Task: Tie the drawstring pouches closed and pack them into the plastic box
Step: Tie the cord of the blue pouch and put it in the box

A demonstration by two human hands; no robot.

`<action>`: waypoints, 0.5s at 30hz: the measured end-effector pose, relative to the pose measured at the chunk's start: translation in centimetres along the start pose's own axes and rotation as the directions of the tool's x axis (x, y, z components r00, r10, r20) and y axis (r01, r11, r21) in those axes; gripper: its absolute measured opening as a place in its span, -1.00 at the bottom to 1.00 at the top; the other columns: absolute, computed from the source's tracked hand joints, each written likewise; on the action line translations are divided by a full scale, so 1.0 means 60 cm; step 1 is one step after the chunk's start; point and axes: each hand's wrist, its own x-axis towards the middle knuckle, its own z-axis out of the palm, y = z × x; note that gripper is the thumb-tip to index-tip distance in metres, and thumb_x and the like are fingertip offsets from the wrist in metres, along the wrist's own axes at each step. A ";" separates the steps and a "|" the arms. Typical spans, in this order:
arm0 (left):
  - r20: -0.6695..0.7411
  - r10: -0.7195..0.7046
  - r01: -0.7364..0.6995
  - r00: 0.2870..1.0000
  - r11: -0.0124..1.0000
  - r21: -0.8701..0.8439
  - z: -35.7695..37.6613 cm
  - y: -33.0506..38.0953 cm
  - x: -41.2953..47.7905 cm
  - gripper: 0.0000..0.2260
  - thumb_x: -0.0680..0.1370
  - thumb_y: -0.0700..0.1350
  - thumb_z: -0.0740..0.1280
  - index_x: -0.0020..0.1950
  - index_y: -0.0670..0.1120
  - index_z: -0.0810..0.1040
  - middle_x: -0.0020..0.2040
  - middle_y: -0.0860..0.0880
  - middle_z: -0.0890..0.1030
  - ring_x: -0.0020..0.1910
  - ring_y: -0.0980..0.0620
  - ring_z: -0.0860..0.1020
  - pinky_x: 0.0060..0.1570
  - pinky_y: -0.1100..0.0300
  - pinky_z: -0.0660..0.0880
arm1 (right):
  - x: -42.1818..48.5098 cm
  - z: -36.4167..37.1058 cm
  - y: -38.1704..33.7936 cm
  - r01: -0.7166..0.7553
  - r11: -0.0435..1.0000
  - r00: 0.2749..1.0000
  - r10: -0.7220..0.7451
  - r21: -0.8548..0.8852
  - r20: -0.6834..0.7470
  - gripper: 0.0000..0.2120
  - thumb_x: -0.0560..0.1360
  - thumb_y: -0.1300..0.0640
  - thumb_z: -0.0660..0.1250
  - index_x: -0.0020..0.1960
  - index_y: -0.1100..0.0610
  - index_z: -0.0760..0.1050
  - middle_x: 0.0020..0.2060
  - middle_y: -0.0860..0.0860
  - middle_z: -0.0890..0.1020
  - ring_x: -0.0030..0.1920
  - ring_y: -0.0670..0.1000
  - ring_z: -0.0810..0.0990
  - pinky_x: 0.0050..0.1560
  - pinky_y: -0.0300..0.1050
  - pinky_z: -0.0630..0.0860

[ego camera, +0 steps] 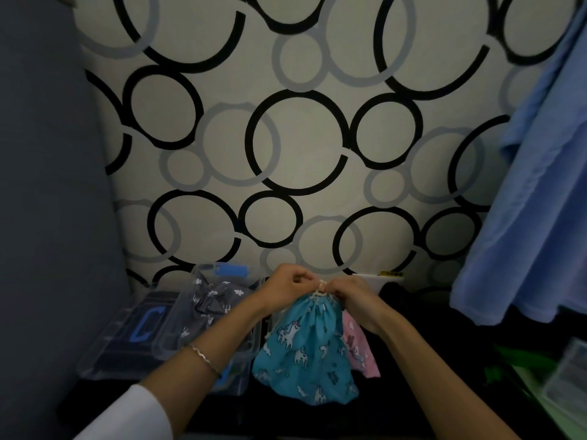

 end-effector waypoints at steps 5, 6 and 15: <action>0.004 -0.096 0.095 0.995 0.989 -0.112 0.007 0.000 0.000 -0.87 0.57 -0.06 0.33 -0.06 -0.04 0.66 -0.33 0.14 0.63 -0.41 0.29 0.52 -0.40 0.42 0.41 | 0.005 -0.002 0.005 0.122 0.991 0.985 -0.127 -0.054 -0.119 -0.89 0.42 0.31 0.44 -0.11 0.15 0.58 -0.19 0.13 0.67 -0.17 0.04 0.62 -0.12 -0.09 0.54; 0.003 -0.118 0.117 0.993 0.985 -0.130 0.007 0.000 0.000 -0.86 0.57 -0.05 0.32 -0.08 -0.04 0.66 -0.39 0.17 0.60 -0.45 0.30 0.49 -0.43 0.42 0.39 | 0.006 -0.001 0.004 0.115 0.993 0.985 -0.117 -0.021 -0.127 -0.84 0.40 0.32 0.45 -0.08 0.14 0.55 -0.18 0.14 0.67 -0.17 0.06 0.62 -0.11 -0.04 0.54; 0.080 -0.216 0.229 0.973 0.933 -0.276 0.008 -0.001 -0.004 -0.85 0.55 -0.01 0.33 -0.05 -0.04 0.66 -0.25 0.06 0.64 -0.34 0.20 0.53 -0.23 0.28 0.44 | -0.005 0.012 -0.001 0.166 0.984 0.966 -0.174 -0.057 -0.192 -0.84 0.44 0.36 0.42 -0.16 0.15 0.49 -0.28 0.06 0.62 -0.21 0.01 0.60 -0.17 -0.18 0.57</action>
